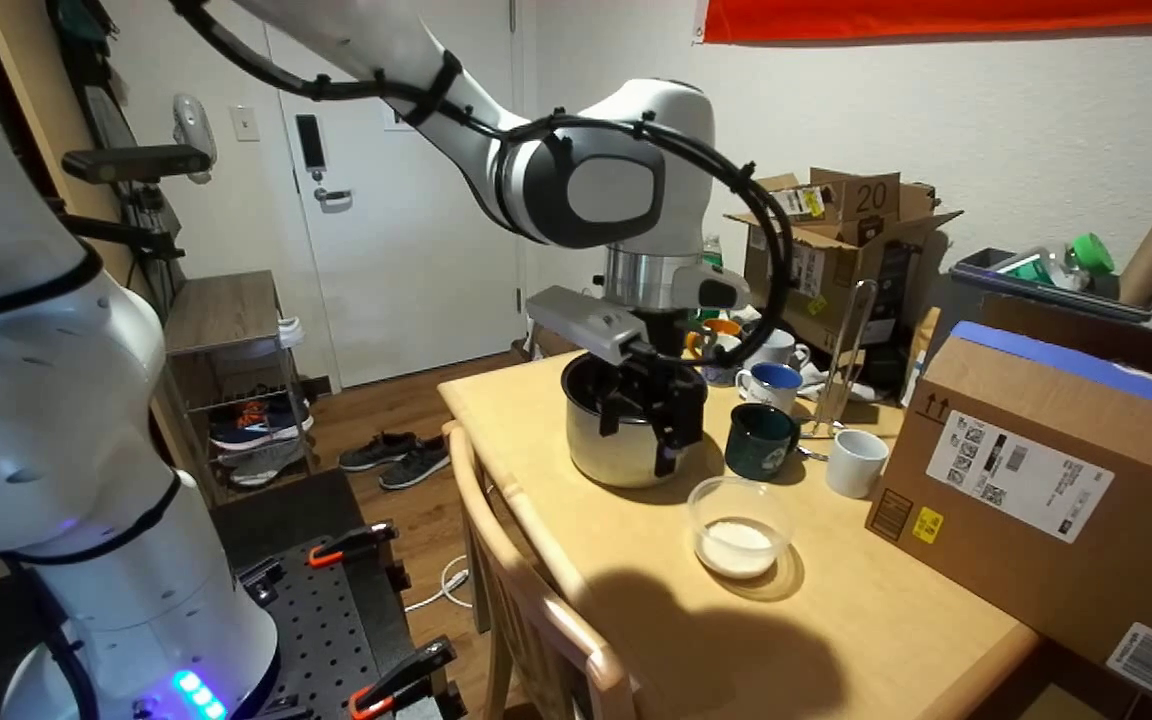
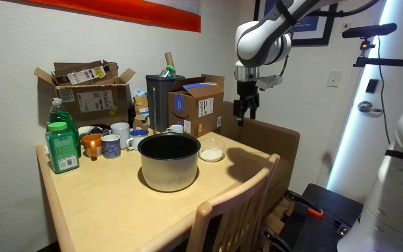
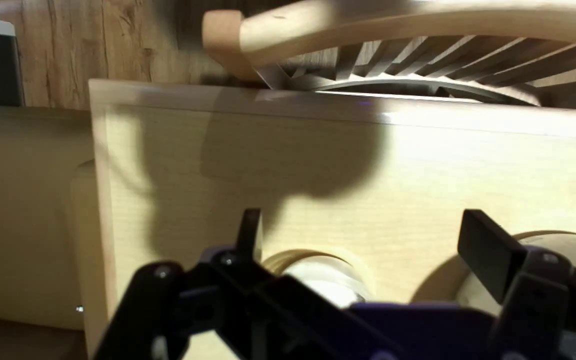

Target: Pick up the bowl and pour its contents into the pot

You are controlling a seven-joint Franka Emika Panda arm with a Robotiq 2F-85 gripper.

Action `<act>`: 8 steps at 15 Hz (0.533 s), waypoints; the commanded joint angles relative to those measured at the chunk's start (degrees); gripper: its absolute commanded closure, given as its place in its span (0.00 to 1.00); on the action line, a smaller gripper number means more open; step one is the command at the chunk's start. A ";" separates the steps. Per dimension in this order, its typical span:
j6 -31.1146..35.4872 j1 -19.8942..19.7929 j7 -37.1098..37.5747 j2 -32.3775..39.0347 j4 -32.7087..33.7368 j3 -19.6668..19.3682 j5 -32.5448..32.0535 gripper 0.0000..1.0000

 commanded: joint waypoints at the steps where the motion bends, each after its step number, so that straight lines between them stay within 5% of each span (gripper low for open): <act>1: 0.16 2.05 5.07 2.17 1.34 2.54 -0.10 0.00; 8: 3.47 2.04 8.70 10.89 7.81 1.92 0.59 0.00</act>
